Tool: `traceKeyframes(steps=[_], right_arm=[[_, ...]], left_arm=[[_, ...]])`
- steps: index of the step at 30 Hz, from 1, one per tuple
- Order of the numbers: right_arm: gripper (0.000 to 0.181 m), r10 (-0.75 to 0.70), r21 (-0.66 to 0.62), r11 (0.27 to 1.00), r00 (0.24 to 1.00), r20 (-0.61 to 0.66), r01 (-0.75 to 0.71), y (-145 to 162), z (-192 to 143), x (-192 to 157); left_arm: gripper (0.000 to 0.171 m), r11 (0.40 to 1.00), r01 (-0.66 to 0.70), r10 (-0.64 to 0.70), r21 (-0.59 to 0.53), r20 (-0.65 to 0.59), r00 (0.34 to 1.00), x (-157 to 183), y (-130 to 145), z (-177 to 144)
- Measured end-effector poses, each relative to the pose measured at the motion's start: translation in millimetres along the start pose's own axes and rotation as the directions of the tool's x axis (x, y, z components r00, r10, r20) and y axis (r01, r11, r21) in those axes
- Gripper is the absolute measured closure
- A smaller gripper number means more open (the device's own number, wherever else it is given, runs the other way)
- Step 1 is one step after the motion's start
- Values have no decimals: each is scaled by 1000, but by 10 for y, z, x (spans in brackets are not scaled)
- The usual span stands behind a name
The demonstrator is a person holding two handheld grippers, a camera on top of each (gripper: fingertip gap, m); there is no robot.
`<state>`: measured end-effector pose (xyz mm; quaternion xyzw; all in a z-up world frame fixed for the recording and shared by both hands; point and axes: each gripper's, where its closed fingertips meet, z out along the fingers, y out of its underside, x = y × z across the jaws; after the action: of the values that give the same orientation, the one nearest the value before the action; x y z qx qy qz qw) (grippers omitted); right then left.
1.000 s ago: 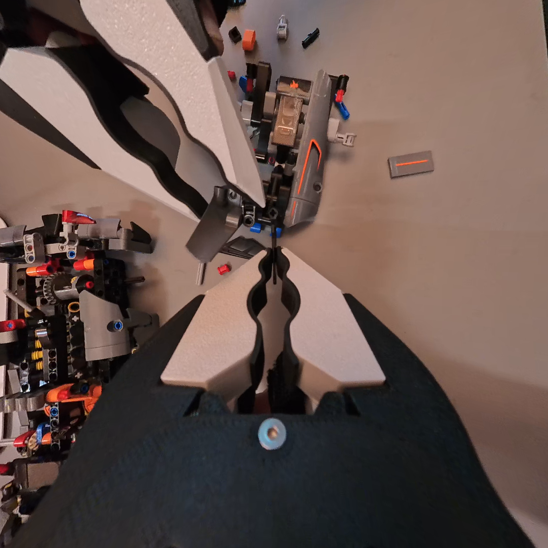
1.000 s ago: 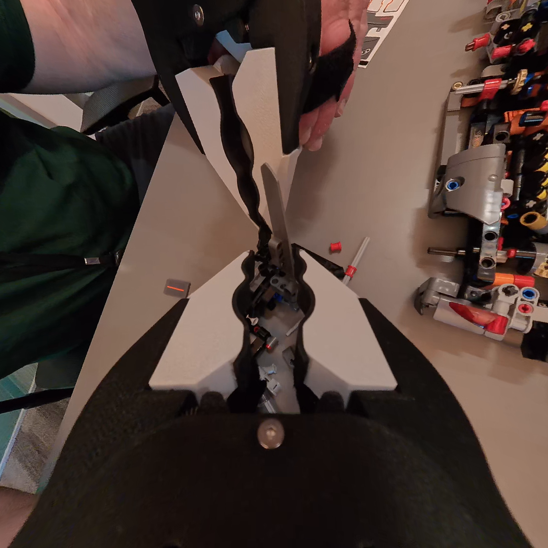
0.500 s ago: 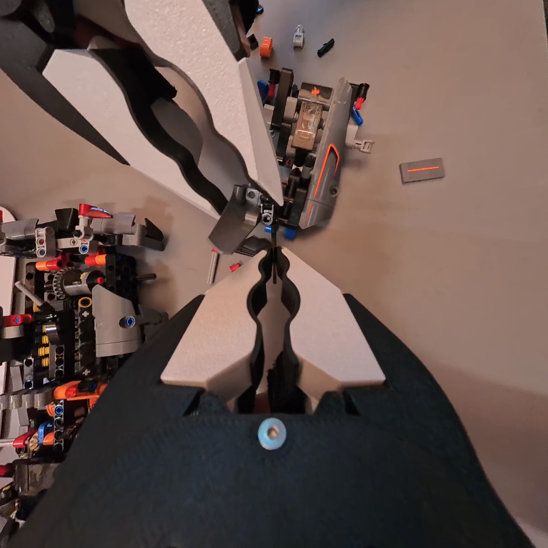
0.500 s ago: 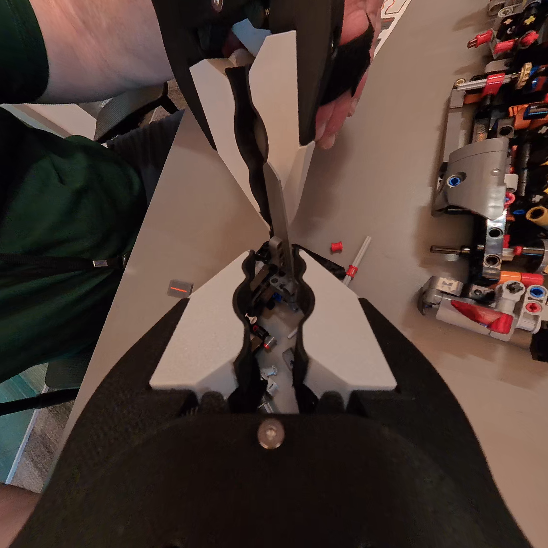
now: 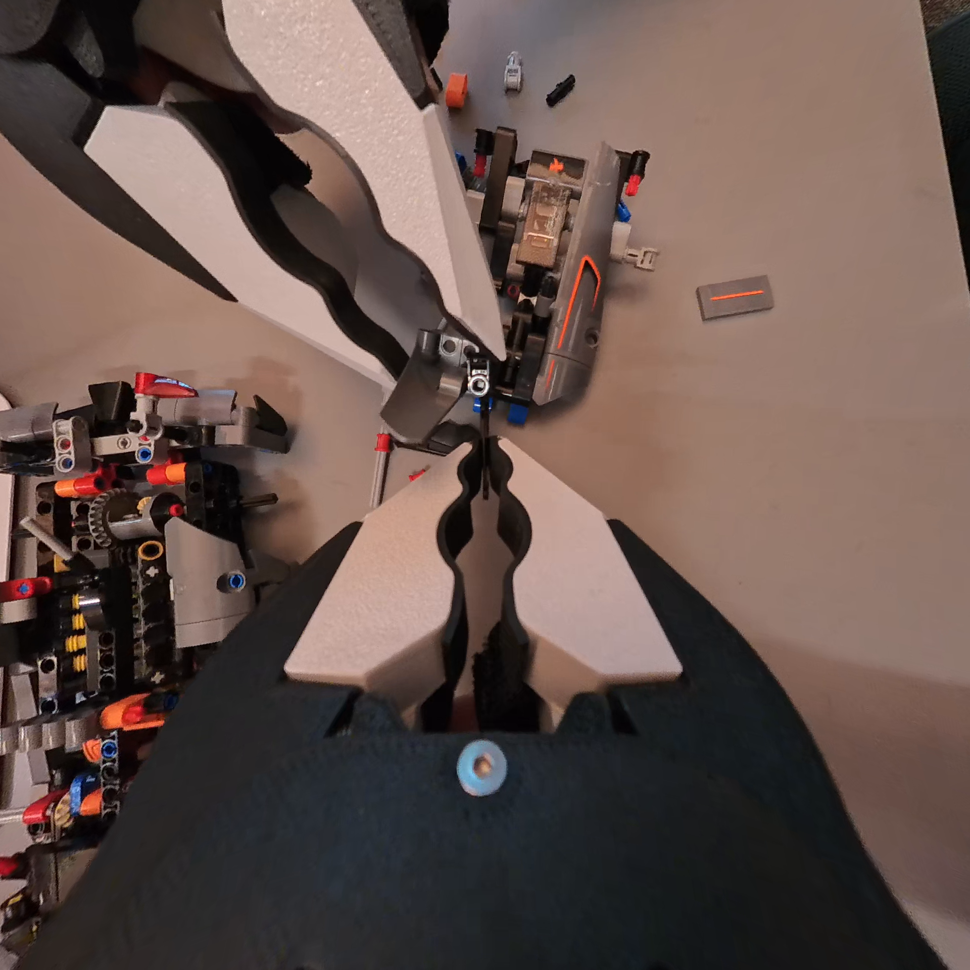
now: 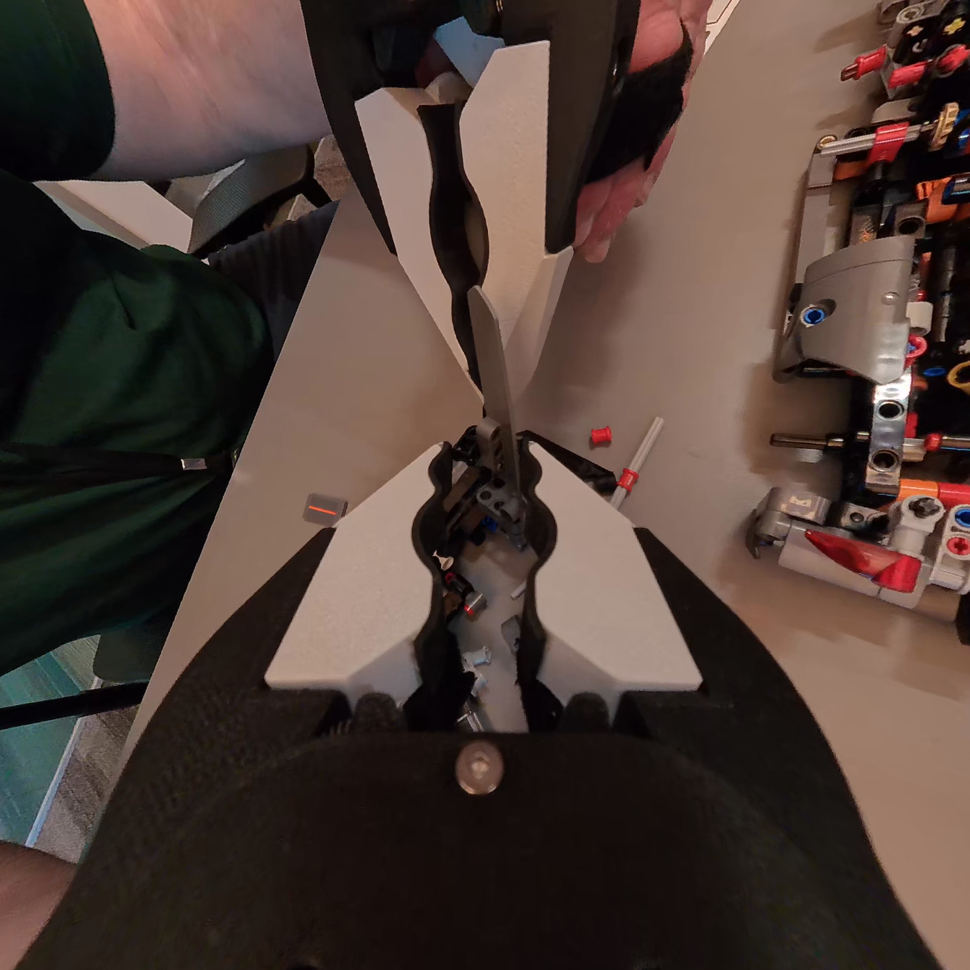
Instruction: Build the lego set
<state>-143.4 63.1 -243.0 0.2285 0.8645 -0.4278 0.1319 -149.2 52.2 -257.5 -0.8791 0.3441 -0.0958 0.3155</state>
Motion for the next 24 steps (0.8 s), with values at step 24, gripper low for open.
traceKeyframes(steps=[24], right_arm=[[159, -18, 26, 1000, 997, 71, 17, 45, 1, -43]], left_arm=[[171, 990, -9, 24, 142, -105, 994, 0, -65, -42]])
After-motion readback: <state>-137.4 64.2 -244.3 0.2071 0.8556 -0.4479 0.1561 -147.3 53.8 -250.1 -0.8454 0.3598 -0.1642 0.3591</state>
